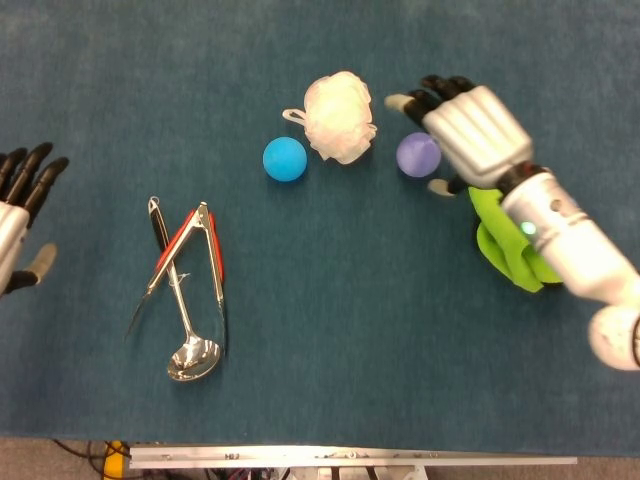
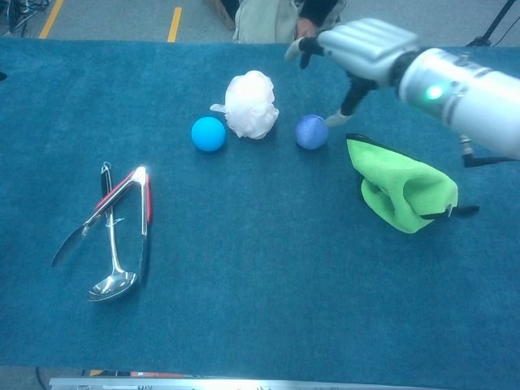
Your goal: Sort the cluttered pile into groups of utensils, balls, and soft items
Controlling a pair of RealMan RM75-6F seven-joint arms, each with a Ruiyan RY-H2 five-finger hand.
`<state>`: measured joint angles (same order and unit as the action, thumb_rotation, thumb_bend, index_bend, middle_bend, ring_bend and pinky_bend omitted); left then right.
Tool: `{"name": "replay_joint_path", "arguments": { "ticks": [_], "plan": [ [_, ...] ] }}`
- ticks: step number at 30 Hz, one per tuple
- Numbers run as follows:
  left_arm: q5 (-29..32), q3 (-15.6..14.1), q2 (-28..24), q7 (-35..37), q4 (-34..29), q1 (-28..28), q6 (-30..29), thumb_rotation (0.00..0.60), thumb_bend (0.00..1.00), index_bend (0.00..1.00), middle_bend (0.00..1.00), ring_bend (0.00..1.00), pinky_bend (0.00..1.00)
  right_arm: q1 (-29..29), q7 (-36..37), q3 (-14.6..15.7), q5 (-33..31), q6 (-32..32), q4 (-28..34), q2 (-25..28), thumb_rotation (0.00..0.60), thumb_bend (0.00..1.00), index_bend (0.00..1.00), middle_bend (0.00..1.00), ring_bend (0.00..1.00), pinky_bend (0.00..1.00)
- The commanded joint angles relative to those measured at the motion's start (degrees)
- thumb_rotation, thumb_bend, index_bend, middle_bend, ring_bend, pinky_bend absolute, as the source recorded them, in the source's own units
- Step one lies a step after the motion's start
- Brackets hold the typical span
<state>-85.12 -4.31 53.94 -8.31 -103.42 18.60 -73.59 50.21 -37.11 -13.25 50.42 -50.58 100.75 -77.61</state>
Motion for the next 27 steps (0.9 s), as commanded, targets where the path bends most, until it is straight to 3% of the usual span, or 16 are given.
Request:
{"name": "replay_joint_path", "arguments": {
  "ticks": [1, 12, 27],
  "plan": [
    [-0.7, -0.4, -0.6, 0.7, -0.1, -1.0, -0.8, 0.6, 0.35, 0.0, 0.02, 0.0, 0.07, 3.4, -3.7, -0.1, -4.2, -1.7, -3.6, -4.9, 0.6, 0.0, 0.15, 0.24, 0.11, 0.18],
    [-2.3, -1.4, -1.9, 3.0, 0.5, -3.9, -2.1, 0.6, 0.35, 0.0, 0.02, 0.0, 0.07, 9.6, -7.4, -1.1, -11.1, -4.3, -12.4, -14.5, 0.6, 0.0, 0.14, 0.22, 0.09, 0.18],
    [-3.1, -1.4, -3.8, 5.3, 0.4, -6.3, -2.7, 0.6, 0.35, 0.0, 0.02, 0.0, 0.07, 16.0, -10.3, -1.7, -17.5, -1.9, -26.7, -24.4, 0.6, 0.0, 0.14, 0.22, 0.09, 0.18]
  ]
}}
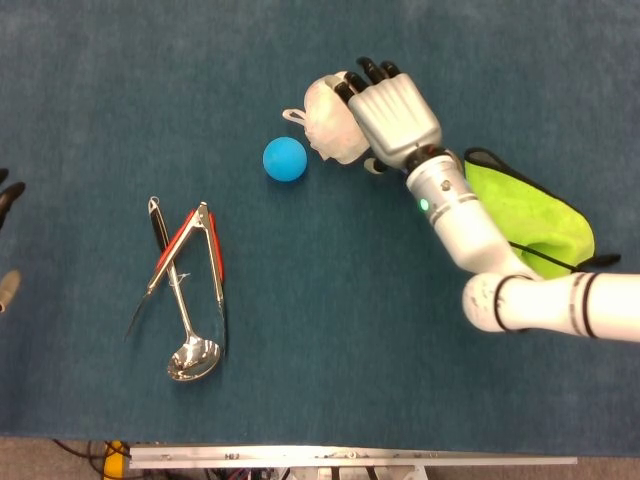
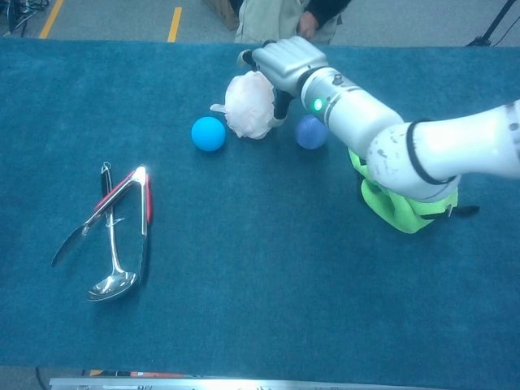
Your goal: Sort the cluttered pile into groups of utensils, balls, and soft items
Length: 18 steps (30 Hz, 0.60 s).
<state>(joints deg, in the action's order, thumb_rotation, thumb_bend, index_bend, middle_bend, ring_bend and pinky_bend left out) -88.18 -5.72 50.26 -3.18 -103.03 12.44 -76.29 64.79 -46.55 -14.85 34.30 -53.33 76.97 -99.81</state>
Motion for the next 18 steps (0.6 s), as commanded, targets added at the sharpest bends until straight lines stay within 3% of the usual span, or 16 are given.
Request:
{"name": "replay_joint_path", "arguments": {
  "ticks": [1, 7, 11, 14, 18],
  "plan": [
    [0.0, 0.0, -0.2, 0.4, 0.0, -0.3, 0.0, 0.6, 0.35, 0.0, 0.02, 0.0, 0.07, 1.8, -1.0, -0.2, -1.7, 1.1, -4.0, -2.8, 0.6, 0.0, 0.14, 0.22, 0.09, 0.18],
    [-0.4, 0.0, -0.9, 1.7, 0.1, -1.1, -0.4, 0.6, 0.35, 0.0, 0.02, 0.0, 0.07, 3.7, -1.4, -0.7, -3.3, 2.4, -10.6, -7.1, 0.6, 0.0, 0.16, 0.24, 0.09, 0.18],
    [-0.9, 0.0, -1.2, 2.3, 0.1, -1.6, -0.6, 0.6, 0.35, 0.0, 0.02, 0.0, 0.07, 4.6, -1.8, -0.5, -2.5, 2.1, -15.3, -10.1, 0.6, 0.0, 0.3, 0.31, 0.14, 0.2],
    [-1.2, 0.0, -1.3, 2.6, 0.1, -1.9, -0.8, 0.6, 0.35, 0.0, 0.02, 0.0, 0.07, 4.9, -1.8, -0.6, -1.8, 1.7, -18.4, -12.1, 0.6, 0.0, 0.46, 0.37, 0.21, 0.27],
    [-1.7, 0.0, -1.4, 3.0, 0.2, -2.3, -0.9, 0.6, 0.35, 0.0, 0.02, 0.0, 0.07, 4.8, -1.9, -0.4, -0.3, 1.1, -21.9, -14.2, 0.6, 0.0, 0.59, 0.44, 0.3, 0.38]
  ]
}}
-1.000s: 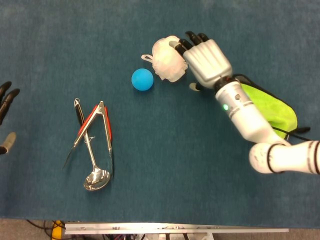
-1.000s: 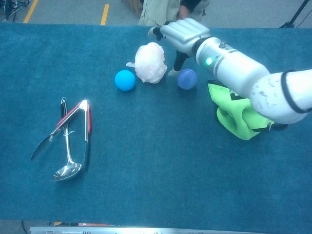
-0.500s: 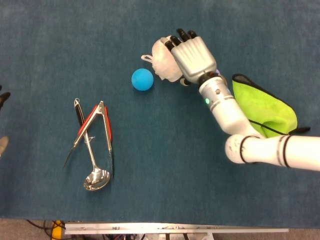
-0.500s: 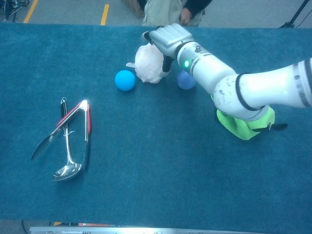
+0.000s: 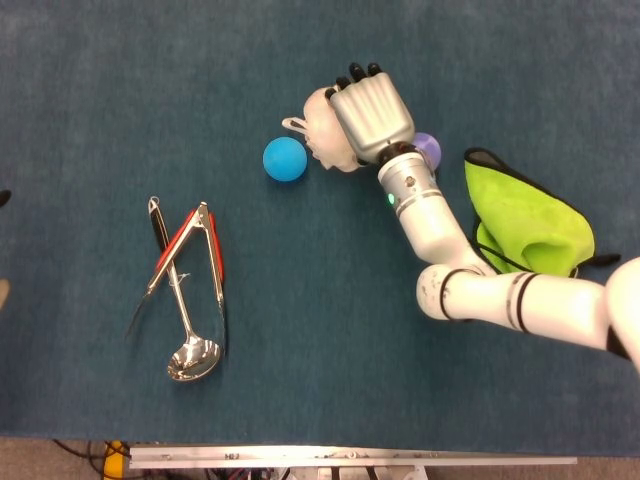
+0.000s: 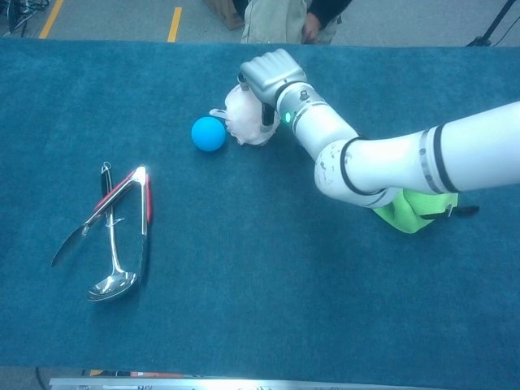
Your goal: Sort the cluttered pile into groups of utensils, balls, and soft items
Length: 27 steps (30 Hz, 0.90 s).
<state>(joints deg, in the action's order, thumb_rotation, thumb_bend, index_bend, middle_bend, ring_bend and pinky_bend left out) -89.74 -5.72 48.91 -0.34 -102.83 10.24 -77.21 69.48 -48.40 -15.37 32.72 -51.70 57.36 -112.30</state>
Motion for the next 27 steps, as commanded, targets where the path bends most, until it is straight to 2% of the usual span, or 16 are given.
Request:
{"name": "replay_joint_path", "arguments": {
  "ticks": [1, 7, 14, 19, 22, 27],
  "plan": [
    [-0.2, 0.0, -0.1, 0.2, 0.1, -0.1, 0.0, 0.6, 0.35, 0.0, 0.02, 0.0, 0.07, 0.1, 0.2, 0.0, 1.8, -0.7, -3.0, -2.1, 0.6, 0.0, 0.61, 0.46, 0.33, 0.41],
    [-0.7, 0.1, -0.1, 0.7, 0.2, -0.5, -0.1, 0.6, 0.35, 0.0, 0.02, 0.0, 0.07, -1.3, 3.0, -0.7, 4.9, -0.8, -3.7, -2.0, 0.6, 0.0, 0.66, 0.52, 0.44, 0.51],
    [-1.0, 0.5, 0.2, 0.4, 0.2, -0.5, 0.3, 0.6, 0.35, 0.0, 0.02, 0.0, 0.07, -4.9, 7.2, -1.2, 9.2, -2.3, 4.4, 3.9, 0.6, 0.0, 0.66, 0.52, 0.45, 0.52],
    [-0.8, 0.8, 0.5, 0.1, 0.3, 0.0, 1.3, 0.6, 0.35, 0.0, 0.02, 0.0, 0.07, -9.5, 10.5, -0.2, 13.8, -4.9, 17.6, 13.0, 0.6, 0.0, 0.66, 0.52, 0.45, 0.52],
    [-0.5, 1.1, 1.1, -0.3, 0.5, 0.4, 2.2, 0.6, 0.35, 0.0, 0.02, 0.0, 0.07, -12.7, 12.7, 1.0, 16.1, -5.5, 27.3, 20.4, 0.6, 0.0, 0.66, 0.52, 0.45, 0.52],
    [0.2, 1.6, 1.9, -1.1, 0.5, 1.5, 4.3, 0.6, 0.35, 0.0, 0.02, 0.0, 0.07, -17.2, 16.6, 3.4, 20.9, -6.1, 38.2, 30.1, 0.6, 0.0, 0.66, 0.52, 0.45, 0.52]
  ]
}}
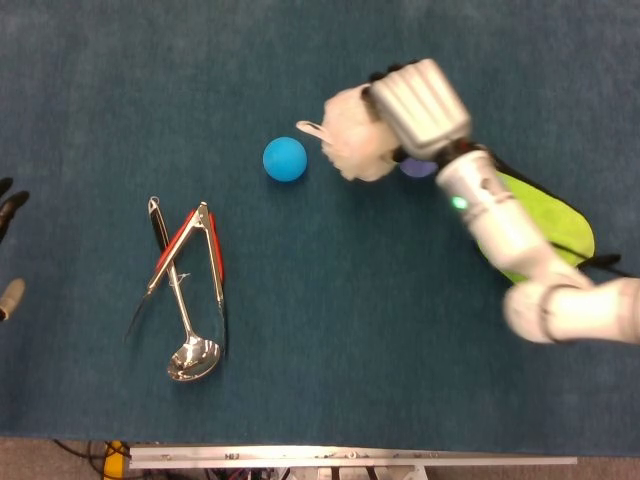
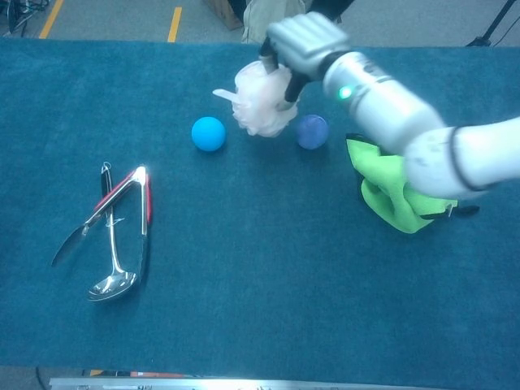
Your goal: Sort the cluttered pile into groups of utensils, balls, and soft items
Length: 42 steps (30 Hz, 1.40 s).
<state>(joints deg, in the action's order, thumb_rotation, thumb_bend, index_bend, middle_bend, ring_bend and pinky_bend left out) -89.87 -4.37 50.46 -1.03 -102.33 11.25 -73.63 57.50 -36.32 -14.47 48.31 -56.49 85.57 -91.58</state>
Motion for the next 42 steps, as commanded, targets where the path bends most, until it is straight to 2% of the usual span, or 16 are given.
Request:
{"name": "replay_joint_path", "arguments": {
  "ticks": [1, 4, 10, 23, 28, 37, 39, 42],
  "plan": [
    [0.5, 0.4, 0.6, -0.7, -0.1, 0.8, 1.2, 0.6, 0.35, 0.0, 0.02, 0.0, 0.07, -6.3, 6.1, 3.1, 6.8, -1.2, 12.2, 11.4, 0.6, 0.0, 0.66, 0.52, 0.45, 0.52],
    [1.0, 0.7, 1.2, -1.5, -0.1, 1.5, 2.4, 0.6, 0.35, 0.0, 0.02, 0.0, 0.07, -8.6, 10.9, 5.1, 10.5, 0.9, 16.8, 16.7, 0.6, 0.0, 0.66, 0.52, 0.45, 0.52],
    [2.1, 1.5, 2.6, -3.1, -0.4, 3.1, 4.9, 0.6, 0.35, 0.0, 0.02, 0.0, 0.07, -12.3, 17.8, 9.3, 19.7, 3.1, 20.8, 24.2, 0.6, 0.0, 0.66, 0.52, 0.45, 0.52],
    [3.1, 1.8, 3.8, -5.1, -1.1, 4.3, 6.6, 0.6, 0.35, 0.0, 0.02, 0.0, 0.07, -17.1, 29.4, 16.8, 38.1, 3.7, 22.2, 31.2, 0.6, 0.0, 0.66, 0.53, 0.45, 0.52],
    [3.7, 1.9, 4.4, -5.0, -0.7, 4.6, 7.1, 0.6, 0.35, 0.0, 0.02, 0.0, 0.07, -18.3, 31.5, 19.6, 41.6, 4.8, 21.2, 32.9, 0.6, 0.0, 0.66, 0.53, 0.45, 0.52],
    [3.5, 1.9, 5.5, -5.3, -0.6, 5.5, 8.3, 0.6, 0.35, 0.0, 0.02, 0.0, 0.07, -21.2, 28.5, 22.6, 44.6, 4.6, 19.2, 33.1, 0.6, 0.0, 0.66, 0.52, 0.42, 0.52],
    [3.5, 1.8, 5.6, -5.4, -0.6, 5.6, 8.5, 0.6, 0.35, 0.0, 0.02, 0.0, 0.07, -21.4, 27.4, 23.1, 44.7, 5.5, 18.7, 32.7, 0.6, 0.0, 0.62, 0.51, 0.4, 0.5],
    [3.5, 1.7, 5.6, -5.4, -0.7, 5.6, 8.4, 0.6, 0.35, 0.0, 0.02, 0.0, 0.07, -21.3, 26.5, 23.6, 44.3, 7.2, 18.8, 32.7, 0.6, 0.0, 0.46, 0.43, 0.33, 0.44]
  ]
}}
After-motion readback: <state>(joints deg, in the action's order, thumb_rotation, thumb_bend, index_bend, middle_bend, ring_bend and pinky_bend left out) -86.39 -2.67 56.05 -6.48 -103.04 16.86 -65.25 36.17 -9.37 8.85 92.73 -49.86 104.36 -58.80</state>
